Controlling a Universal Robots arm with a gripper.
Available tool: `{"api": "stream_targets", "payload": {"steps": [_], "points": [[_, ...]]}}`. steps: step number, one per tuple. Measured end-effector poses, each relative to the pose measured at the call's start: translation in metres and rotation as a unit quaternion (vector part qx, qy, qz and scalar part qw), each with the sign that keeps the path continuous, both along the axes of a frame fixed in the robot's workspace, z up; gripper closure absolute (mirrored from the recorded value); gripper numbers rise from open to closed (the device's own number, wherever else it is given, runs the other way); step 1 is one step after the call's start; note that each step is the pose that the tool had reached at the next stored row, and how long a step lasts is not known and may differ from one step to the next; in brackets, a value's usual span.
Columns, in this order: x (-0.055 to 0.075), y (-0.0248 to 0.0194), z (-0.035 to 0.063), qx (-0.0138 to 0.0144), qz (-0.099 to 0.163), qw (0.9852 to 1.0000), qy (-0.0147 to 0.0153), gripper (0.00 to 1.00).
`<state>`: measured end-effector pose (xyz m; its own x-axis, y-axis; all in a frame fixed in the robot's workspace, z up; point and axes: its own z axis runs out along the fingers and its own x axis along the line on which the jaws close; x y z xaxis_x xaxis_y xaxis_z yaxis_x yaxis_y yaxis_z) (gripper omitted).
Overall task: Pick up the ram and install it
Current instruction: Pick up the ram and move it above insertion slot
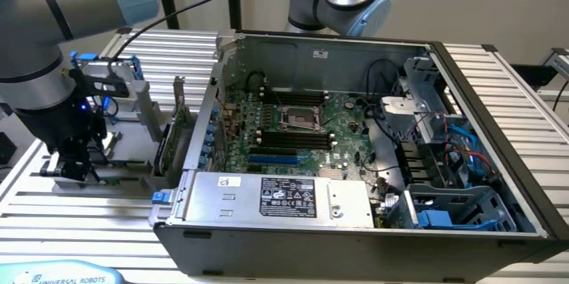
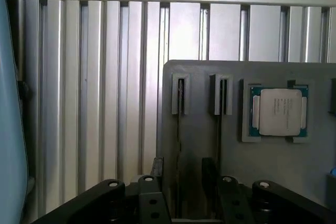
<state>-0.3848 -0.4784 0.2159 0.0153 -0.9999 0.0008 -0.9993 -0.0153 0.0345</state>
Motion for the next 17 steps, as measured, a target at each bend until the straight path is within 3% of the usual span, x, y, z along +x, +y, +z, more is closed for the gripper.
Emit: {"api": "stream_targets", "payload": {"steps": [13,17], "points": [[0.000,-0.0040,-0.0178,0.0001,0.002,1.0000,-0.0037,0.58],[0.001,-0.0042,-0.0188,0.0032,0.003,1.0000,-0.0039,0.58]]}}
